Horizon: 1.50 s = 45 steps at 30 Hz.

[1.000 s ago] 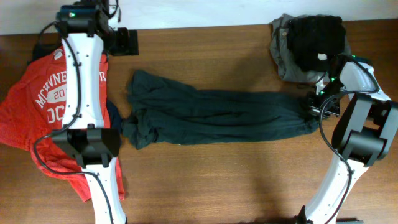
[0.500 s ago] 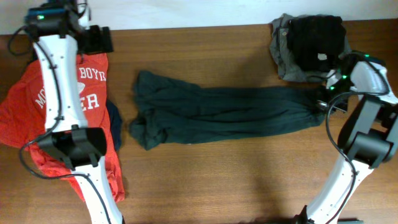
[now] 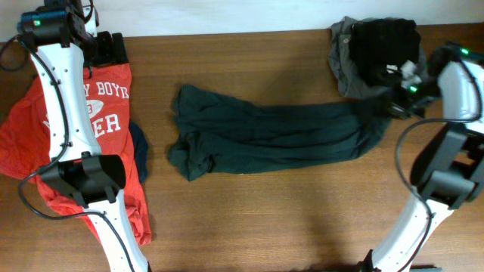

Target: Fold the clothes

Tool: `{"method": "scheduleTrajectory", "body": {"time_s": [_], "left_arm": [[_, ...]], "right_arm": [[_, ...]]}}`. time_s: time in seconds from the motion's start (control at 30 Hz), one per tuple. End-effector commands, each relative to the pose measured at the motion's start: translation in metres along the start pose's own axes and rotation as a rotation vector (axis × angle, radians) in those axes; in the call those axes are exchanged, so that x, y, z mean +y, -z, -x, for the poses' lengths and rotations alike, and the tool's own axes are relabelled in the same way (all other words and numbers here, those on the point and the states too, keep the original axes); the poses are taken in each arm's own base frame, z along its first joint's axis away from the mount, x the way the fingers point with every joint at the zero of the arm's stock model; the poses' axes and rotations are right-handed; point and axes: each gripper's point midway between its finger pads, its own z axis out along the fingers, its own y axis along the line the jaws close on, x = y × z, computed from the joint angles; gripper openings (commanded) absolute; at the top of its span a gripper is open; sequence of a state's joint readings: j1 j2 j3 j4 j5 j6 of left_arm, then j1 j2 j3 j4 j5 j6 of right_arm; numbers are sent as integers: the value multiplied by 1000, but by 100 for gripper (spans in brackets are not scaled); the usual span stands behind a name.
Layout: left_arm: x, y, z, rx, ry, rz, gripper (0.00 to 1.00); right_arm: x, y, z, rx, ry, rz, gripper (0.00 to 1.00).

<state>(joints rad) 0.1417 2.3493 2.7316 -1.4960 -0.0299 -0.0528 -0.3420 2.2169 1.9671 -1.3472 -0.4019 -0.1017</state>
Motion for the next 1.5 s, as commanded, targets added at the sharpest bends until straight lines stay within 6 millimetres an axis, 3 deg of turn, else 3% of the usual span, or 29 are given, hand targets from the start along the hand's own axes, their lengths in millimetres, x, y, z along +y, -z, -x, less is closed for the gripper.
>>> {"method": "scheduleTrajectory", "body": {"time_s": [0.0,0.23,0.33,0.67,0.7,0.8,0.87,0.9,1.1,1.27,1.37,1.4,1.47], "left_arm": [[0,1,3,-12,0,-1,99],[0,1,3,-9,0,-1,99],[0,1,3,-11,0,-1,99],[-2,1,3,-12,-3,-3,99],[-2,1,3,-12,-3,-3,99],[-2,1,3,-12,-3,-4,99],[-2,1,3,-11,-3,-3,99],[-2,1,3,-11,-3,-3,99],[-11,1,2,-5,-4,-53,99],[-30,2,-1,7,-11,-148,99],[-49,-1,-7,32,-40,-211,99],[-66,-5,-15,56,-115,-267,99],[-79,-15,-26,94,-166,-291,99]], "right_arm": [[72,2,-4,-9,148,59,4],[160,-34,-36,85,275,66,4],[189,-46,-48,102,336,69,4],[248,-78,-79,104,450,-13,4],[250,-80,-80,99,453,-29,6],[260,-85,-84,91,486,-34,25],[266,-86,-88,95,501,-28,54],[267,-87,-90,98,504,-28,58],[263,-78,-95,123,495,-35,57],[259,-44,-85,88,487,-44,55],[241,-21,-74,59,459,-123,56],[228,-12,-69,50,441,-178,58],[214,-5,-66,52,416,-220,59]]}}
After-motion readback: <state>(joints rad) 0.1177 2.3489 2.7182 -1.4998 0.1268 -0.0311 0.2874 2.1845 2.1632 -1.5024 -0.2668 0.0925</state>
